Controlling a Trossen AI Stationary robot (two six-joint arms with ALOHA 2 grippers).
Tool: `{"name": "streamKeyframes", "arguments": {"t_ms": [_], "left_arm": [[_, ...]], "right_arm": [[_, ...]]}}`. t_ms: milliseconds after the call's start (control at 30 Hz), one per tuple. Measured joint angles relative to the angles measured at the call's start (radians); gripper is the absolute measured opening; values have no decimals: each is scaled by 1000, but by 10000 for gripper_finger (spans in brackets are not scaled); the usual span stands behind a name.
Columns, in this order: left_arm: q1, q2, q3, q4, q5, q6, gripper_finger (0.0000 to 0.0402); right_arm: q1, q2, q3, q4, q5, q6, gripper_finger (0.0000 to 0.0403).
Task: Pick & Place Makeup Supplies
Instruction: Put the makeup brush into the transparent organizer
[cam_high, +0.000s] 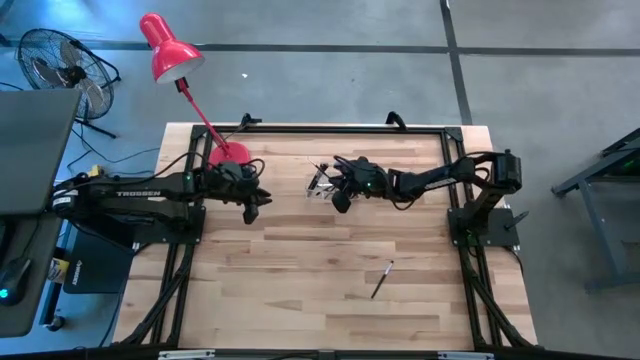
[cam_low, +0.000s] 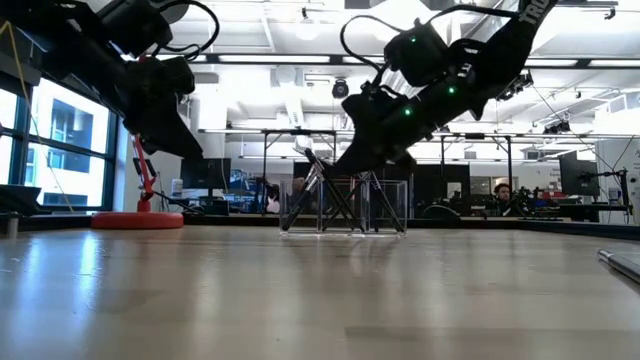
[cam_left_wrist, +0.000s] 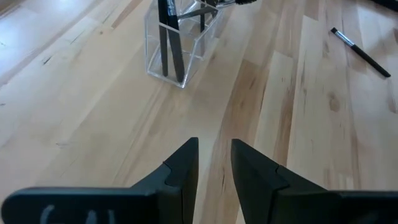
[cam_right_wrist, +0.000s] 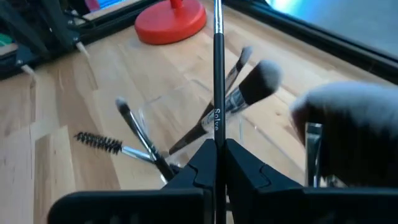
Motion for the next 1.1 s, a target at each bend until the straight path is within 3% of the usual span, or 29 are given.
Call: {"name": "streamKeyframes", "arguments": {"t_ms": [633, 1100], "left_arm": [[0, 0, 0, 0, -4, 0, 92], [0, 1, 1, 0, -5, 0, 92]], "right_arm": [[0, 1, 0, -54, -17, -64, 21], [0, 1, 0, -59, -6, -44, 63]]}}
